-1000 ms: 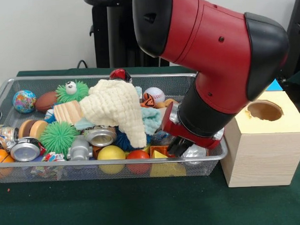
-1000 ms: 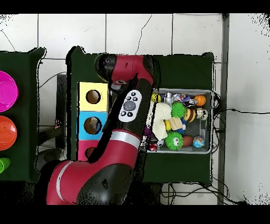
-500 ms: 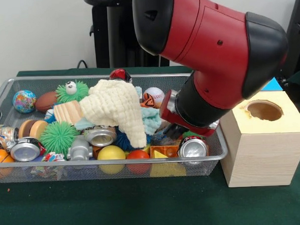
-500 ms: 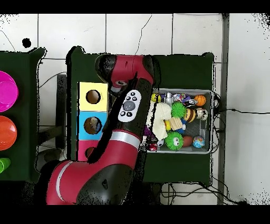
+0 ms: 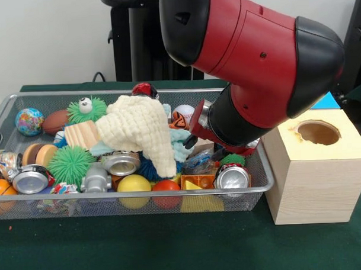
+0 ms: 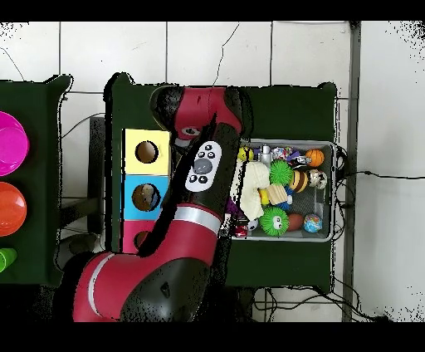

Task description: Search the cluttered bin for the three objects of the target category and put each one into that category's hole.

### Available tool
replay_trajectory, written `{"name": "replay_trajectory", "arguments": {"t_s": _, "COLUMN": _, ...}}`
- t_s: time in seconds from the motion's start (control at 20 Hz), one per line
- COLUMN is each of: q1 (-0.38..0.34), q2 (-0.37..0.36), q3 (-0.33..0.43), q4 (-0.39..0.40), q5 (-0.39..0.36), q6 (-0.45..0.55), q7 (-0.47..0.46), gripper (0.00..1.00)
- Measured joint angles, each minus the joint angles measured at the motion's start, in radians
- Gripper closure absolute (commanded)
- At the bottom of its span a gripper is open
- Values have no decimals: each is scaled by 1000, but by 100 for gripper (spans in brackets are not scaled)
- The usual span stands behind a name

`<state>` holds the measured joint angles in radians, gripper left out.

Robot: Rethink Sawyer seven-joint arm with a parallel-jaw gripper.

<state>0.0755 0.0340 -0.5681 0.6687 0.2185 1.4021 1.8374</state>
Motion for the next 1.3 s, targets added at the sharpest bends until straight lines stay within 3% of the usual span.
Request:
{"name": "replay_trajectory", "arguments": {"t_s": 0.7, "q1": -2, "q2": -69, "q3": 84, "q4": 118, "q5": 0, "q6": -20, "q7": 0, "gripper": 0}}
{"name": "replay_trajectory", "arguments": {"t_s": 1.3, "q1": -14, "q2": -73, "q3": 135, "q4": 175, "q5": -4, "q6": -150, "q7": 0, "gripper": 0}}
